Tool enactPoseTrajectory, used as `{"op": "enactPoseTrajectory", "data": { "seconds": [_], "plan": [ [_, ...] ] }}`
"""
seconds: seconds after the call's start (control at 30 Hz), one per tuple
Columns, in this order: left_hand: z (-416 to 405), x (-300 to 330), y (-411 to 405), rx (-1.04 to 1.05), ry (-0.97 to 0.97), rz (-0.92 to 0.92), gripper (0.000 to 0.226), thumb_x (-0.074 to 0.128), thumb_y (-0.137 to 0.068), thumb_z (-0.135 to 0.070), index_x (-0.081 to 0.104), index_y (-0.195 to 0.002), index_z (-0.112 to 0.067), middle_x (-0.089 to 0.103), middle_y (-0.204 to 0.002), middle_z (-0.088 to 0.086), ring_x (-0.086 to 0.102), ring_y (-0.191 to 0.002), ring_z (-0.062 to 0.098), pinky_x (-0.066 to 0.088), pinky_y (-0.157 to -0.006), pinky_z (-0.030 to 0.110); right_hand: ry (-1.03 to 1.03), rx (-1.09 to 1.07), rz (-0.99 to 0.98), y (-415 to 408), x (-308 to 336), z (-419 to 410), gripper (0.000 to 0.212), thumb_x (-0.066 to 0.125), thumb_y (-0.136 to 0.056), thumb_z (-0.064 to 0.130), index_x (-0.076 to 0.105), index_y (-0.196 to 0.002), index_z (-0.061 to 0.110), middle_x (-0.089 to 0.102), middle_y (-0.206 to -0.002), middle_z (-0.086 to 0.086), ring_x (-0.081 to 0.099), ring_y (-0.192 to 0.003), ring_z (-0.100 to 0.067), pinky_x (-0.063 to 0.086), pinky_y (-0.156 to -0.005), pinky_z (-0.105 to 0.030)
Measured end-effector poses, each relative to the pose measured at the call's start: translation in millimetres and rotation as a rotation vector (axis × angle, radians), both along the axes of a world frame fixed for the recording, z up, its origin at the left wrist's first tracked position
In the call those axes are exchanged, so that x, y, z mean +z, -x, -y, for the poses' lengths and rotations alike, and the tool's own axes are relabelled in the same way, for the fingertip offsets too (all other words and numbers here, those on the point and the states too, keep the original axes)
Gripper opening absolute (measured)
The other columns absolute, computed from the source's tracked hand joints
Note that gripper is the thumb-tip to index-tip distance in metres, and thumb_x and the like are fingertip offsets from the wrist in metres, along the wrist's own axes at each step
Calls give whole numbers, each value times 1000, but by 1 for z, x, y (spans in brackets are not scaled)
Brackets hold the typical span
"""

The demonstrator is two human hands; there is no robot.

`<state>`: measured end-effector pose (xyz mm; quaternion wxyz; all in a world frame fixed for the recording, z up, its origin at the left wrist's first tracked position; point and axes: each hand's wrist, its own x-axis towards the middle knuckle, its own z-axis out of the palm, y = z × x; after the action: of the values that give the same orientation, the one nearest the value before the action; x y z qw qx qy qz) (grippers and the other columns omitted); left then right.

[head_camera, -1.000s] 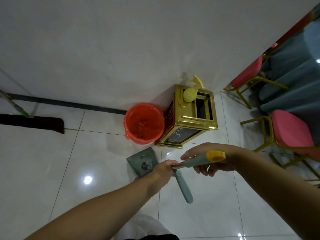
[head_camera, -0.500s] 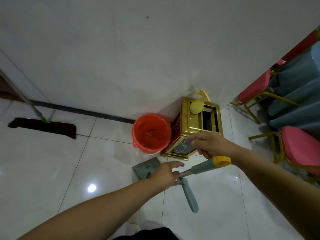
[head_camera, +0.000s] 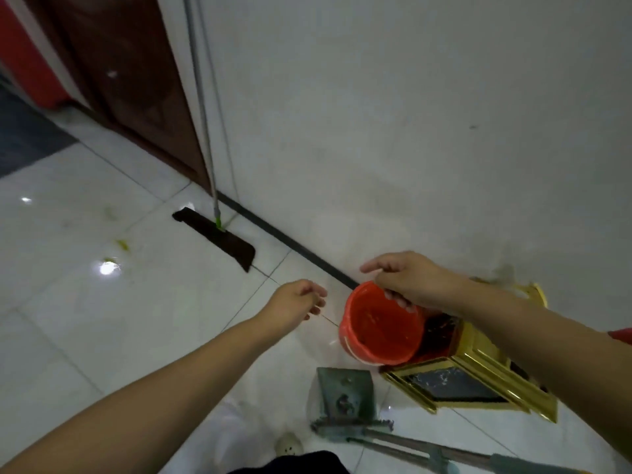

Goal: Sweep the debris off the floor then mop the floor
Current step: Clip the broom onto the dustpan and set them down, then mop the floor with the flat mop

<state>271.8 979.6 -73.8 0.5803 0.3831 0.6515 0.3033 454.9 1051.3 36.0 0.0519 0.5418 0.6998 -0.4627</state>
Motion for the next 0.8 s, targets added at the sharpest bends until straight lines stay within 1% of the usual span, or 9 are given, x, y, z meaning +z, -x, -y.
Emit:
{"op": "enactPoseTrajectory", "data": {
  "seconds": [0.07, 0.2, 0.33, 0.43, 0.5, 0.57, 0.67, 0.73, 0.8],
  "plan": [
    [-1, -3, 39, 83, 13, -15, 20, 44, -96, -11, 64, -98, -17, 67, -97, 2, 63, -86, 14, 49, -74, 22, 2, 59, -15, 38, -6, -12, 34, 47, -98, 14, 56, -131, 17, 55, -69, -6, 49, -52, -14, 42, -44, -21],
    [-13, -2, 115, 216, 43, 3, 21, 43, -97, -10, 63, -99, -14, 68, -98, 6, 63, -86, 15, 48, -69, 21, 5, 146, -39, 120, -21, -36, 34, 50, -95, 14, 59, -128, 19, 53, -64, -1, 46, -41, -8, 41, -42, -22],
    [-37, 10, 193, 288, 26, 19, 22, 42, -97, -13, 63, -102, -14, 68, -98, 4, 64, -89, 16, 50, -72, 21, 7, 263, -21, 212, -28, -60, 36, 49, -95, 17, 57, -130, 21, 54, -69, -1, 48, -48, -10, 42, -46, -21],
    [-56, 22, 258, 381, -19, 17, 22, 43, -97, -12, 64, -98, -15, 68, -92, 2, 64, -83, 14, 50, -68, 20, -32, 341, 5, 282, -30, -84, 37, 48, -97, 20, 55, -133, 21, 57, -78, -2, 48, -52, -11, 42, -48, -21],
    [-67, 28, 303, 451, -41, 12, 23, 42, -97, -10, 65, -99, -12, 67, -89, 2, 63, -80, 13, 50, -69, 20, -70, 366, 5, 325, -32, -100, 37, 50, -97, 22, 55, -133, 20, 61, -85, -4, 51, -58, -13, 45, -54, -24],
    [-78, 30, 346, 536, -46, 8, 24, 42, -96, -7, 65, -94, -11, 67, -87, 3, 62, -77, 14, 49, -71, 24, -93, 373, -17, 364, -33, -115, 37, 50, -97, 21, 55, -133, 19, 60, -81, -2, 51, -57, -13, 46, -56, -27],
    [-92, 25, 396, 654, -38, 7, 26, 42, -94, -6, 63, -83, -14, 67, -86, 6, 62, -77, 18, 48, -71, 26, -88, 345, -57, 411, -36, -135, 35, 49, -97, 20, 57, -131, 22, 56, -72, 0, 49, -54, -11, 44, -50, -23],
    [-101, 22, 417, 679, -17, 12, 25, 42, -94, -6, 63, -81, -15, 67, -85, 7, 62, -77, 18, 48, -71, 27, -86, 352, -66, 435, -38, -148, 34, 49, -97, 20, 58, -129, 22, 56, -70, 1, 48, -52, -10, 44, -50, -22],
    [-113, 20, 432, 684, -5, 27, 25, 42, -94, -6, 63, -82, -14, 67, -85, 7, 62, -76, 18, 48, -72, 28, -115, 386, -58, 455, -40, -164, 33, 49, -97, 21, 60, -128, 21, 57, -71, 6, 51, -56, -8, 45, -55, -21]
  ]
}}
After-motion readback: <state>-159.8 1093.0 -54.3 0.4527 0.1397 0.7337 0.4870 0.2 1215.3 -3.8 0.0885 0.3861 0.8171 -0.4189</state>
